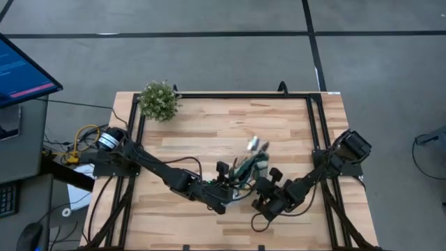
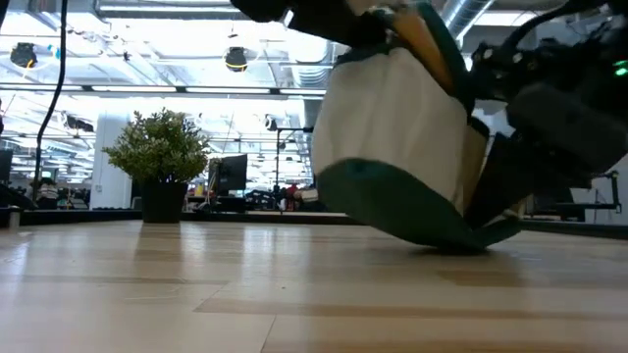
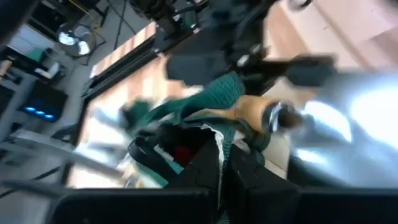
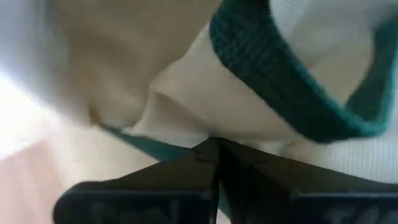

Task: Pick & Place Garden tools in Gardening bag
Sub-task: Adjust the gardening bag

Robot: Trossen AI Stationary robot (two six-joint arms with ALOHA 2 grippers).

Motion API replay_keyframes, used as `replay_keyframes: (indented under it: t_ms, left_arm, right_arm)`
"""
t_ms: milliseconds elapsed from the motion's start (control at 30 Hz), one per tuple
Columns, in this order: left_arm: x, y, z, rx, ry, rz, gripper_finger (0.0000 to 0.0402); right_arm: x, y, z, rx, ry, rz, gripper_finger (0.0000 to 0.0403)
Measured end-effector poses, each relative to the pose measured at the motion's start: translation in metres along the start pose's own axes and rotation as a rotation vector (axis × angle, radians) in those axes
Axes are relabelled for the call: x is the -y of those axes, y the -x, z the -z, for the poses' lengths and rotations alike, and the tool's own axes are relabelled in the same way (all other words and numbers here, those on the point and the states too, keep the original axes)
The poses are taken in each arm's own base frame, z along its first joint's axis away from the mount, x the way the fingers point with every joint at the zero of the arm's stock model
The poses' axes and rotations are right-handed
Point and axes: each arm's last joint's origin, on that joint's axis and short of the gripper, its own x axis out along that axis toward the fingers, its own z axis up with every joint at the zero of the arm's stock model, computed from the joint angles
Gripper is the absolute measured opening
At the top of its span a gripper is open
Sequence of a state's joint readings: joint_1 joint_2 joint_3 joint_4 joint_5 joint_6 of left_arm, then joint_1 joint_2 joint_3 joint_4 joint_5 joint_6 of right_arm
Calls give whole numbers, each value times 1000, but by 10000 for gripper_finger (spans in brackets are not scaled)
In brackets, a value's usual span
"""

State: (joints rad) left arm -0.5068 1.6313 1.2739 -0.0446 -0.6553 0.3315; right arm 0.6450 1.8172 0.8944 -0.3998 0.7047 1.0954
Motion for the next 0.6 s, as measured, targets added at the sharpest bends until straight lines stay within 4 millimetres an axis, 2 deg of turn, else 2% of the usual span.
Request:
replay_keyframes:
  t_ms: [200,433,600]
  left_arm:
    - [15,-11,7,-7,25,85,5]
    - [12,-15,8,-1,27,113,5]
    - [13,-15,7,12,29,151,5]
  right_arm:
    - [13,-7,-3,-17,95,102,0]
    - [22,-13,-9,1,197,180,0]
    - [29,-3,-10,1,259,225,0]
